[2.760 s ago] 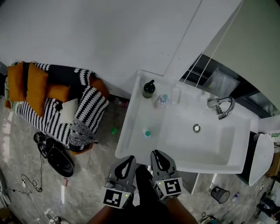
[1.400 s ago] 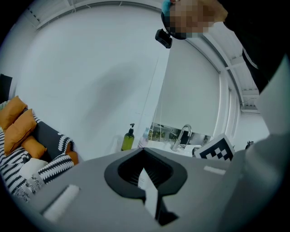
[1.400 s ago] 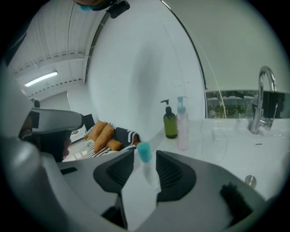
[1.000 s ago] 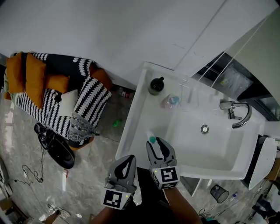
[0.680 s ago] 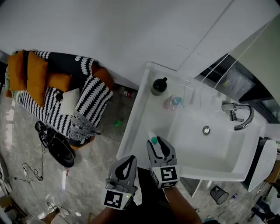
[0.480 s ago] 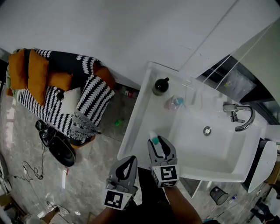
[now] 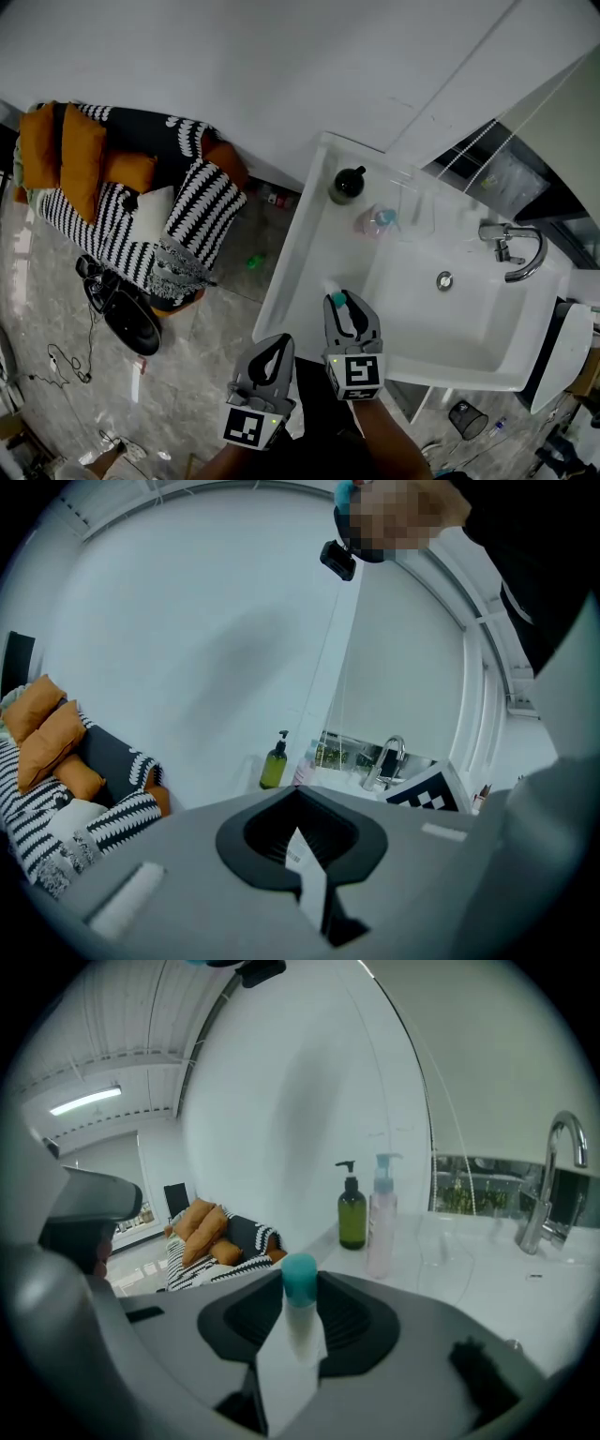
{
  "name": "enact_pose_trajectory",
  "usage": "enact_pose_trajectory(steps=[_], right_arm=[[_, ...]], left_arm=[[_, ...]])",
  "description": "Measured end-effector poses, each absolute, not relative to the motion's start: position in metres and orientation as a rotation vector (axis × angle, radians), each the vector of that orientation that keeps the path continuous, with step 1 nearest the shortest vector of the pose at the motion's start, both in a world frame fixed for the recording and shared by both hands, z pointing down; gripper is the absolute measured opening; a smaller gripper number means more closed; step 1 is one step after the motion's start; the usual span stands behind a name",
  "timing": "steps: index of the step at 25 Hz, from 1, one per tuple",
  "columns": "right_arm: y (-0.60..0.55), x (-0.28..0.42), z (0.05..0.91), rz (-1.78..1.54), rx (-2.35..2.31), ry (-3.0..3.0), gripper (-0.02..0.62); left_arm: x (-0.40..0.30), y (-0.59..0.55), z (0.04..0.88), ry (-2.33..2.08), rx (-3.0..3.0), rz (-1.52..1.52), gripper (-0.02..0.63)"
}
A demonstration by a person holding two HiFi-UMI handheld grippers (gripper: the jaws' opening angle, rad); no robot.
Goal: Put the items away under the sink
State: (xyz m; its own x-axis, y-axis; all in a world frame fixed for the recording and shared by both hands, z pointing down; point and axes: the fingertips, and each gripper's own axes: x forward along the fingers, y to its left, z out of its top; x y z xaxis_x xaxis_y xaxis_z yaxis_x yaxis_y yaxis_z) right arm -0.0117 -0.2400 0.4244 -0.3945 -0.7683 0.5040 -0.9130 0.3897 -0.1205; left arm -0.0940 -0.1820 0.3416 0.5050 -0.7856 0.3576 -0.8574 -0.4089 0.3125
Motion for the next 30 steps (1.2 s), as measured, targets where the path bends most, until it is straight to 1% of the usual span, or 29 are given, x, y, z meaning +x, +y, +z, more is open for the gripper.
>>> enact_pose_trajectory(steps=[8,30], right_arm=[[-0.242,-0.005,0.422,0.543,1.490,-2.266,0.110],[-0.236,-0.005,0.422,0.477,1.470,-2.279,0.109]], left_arm=[[-0.099,-0.179,0.339,-1.361,2.293,0.208,0.008],[-0.103,-0.169,0.334,-1.390,2.288,0.199,0.008]])
